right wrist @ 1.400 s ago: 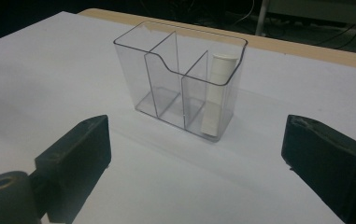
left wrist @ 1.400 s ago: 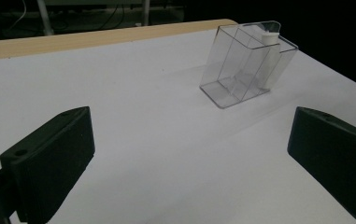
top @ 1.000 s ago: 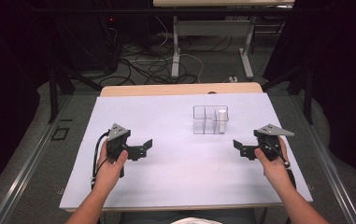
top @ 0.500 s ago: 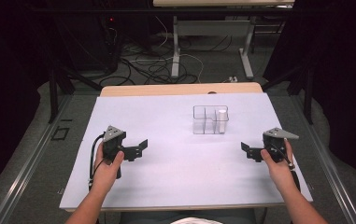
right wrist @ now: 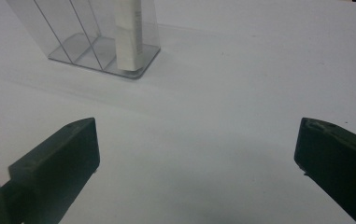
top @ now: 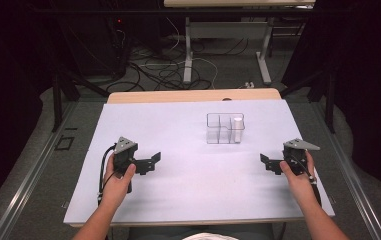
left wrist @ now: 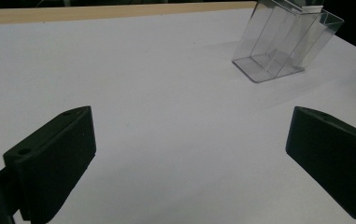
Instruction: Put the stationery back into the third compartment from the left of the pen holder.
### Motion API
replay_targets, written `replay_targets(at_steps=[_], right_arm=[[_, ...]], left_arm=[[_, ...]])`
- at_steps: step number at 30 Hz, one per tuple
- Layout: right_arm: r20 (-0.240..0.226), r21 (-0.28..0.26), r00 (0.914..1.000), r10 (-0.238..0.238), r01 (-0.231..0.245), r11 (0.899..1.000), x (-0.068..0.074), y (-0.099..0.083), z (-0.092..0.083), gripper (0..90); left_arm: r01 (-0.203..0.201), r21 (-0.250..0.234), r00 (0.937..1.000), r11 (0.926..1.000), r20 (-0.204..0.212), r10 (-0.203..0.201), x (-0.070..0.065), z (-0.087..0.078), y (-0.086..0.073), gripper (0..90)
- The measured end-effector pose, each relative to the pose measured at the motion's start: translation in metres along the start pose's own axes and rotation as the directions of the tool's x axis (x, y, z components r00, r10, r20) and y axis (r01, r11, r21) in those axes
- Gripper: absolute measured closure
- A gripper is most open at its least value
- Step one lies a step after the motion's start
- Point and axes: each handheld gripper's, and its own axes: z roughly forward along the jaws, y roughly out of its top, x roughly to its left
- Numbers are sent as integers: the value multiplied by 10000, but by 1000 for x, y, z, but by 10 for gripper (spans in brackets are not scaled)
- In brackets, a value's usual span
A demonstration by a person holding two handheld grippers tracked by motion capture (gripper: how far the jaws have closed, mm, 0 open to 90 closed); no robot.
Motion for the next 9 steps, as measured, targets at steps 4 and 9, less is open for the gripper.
replay_targets(at_steps=[4,9], right_arm=[[3,26,9999,107,-107,9999,-2,0,0,0],[-57,111,9995,309,-308,9995,-2,0,0,4]], left_arm=[[-48,-32,10000,10000,-77,48,1,0,0,20],[11,-58,10000,10000,-65,-11,1,1,-1,21]])
